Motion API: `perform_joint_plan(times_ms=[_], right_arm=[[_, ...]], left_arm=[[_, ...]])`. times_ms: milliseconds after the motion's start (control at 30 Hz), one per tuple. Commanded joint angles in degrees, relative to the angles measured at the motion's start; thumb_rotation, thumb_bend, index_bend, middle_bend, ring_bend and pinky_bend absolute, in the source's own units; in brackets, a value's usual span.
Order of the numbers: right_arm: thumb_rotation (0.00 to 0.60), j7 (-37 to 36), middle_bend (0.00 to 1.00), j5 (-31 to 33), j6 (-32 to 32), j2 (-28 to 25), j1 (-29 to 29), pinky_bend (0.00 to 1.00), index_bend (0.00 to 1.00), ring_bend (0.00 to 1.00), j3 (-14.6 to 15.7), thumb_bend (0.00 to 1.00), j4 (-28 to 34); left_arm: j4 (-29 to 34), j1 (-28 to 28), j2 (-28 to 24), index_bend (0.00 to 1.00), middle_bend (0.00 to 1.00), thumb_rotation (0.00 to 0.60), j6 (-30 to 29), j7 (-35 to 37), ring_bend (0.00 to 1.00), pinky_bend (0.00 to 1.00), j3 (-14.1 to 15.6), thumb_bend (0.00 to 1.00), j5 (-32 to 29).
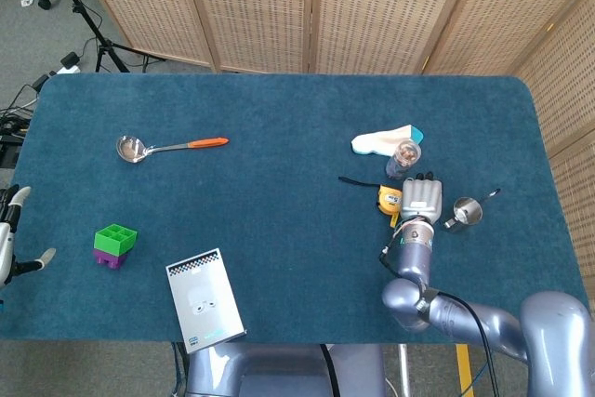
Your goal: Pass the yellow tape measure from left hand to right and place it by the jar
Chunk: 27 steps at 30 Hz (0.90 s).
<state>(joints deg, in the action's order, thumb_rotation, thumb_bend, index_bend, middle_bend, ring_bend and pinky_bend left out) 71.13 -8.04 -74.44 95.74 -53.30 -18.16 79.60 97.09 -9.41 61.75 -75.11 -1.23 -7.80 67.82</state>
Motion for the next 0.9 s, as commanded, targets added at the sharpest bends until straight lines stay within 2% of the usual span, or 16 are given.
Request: perform_joint_plan(times_ms=[33, 367, 567, 633, 733, 900], right_arm=[[0.6, 0.86, 0.2, 0.63, -0.65, 0.06, -0.18, 0.34, 0.32, 0.14, -0.14, 0.16, 0.08], [0.6, 2.16, 0.13, 0.88, -3.11, -1.05, -0.1, 0.3, 0.31, 0.11, -0.88, 0.14, 2.51], [0.6, 2.94, 0.03, 0.03, -7.9, -4.08, -0.02, 0.26, 0.16, 0.02, -1.89, 0.13, 8.88], [0.6, 3.47, 0.01, -0.63, -10.06, -4.86, -0.09, 0.22, 0.11, 0.0, -1.83, 0.13, 10.66], [0.6, 4.16, 0.0, -2.21, -14.53, -5.83, -0.18, 0.16, 0.07, 0.0, -1.69, 0.11, 13.07], [0.6, 4.82, 0.0, -4.15, -20.74, -7.66, 0.47, 0.13, 0.04, 0.0, -1.59, 0.1, 17.37]], left_arm=[[-0.01, 0.01, -0.04, 0.05, 0.0, 0.6, 0.0, 0.08, 0.0, 0.0, -0.05, 0.21, -0.05], [0.01, 0.06, -0.16, 0.05, 0.0, 0.6, 0.01, 0.51, 0.0, 0.0, -0.06, 0.21, 0.08], [0.1, 0.07, -0.19, 0.05, 0.0, 0.6, -0.02, 0.57, 0.0, 0.0, 0.03, 0.21, 0.34], [0.12, 0.07, -0.19, 0.05, 0.0, 0.6, -0.08, 0.55, 0.0, 0.0, 0.05, 0.21, 0.45], [0.26, 0.12, -0.23, 0.05, 0.0, 0.6, -0.2, 0.62, 0.0, 0.0, 0.09, 0.21, 0.64], [0.64, 0.34, -0.43, 0.05, 0.0, 0.6, -0.79, 0.93, 0.0, 0.0, 0.12, 0.21, 1.23]])
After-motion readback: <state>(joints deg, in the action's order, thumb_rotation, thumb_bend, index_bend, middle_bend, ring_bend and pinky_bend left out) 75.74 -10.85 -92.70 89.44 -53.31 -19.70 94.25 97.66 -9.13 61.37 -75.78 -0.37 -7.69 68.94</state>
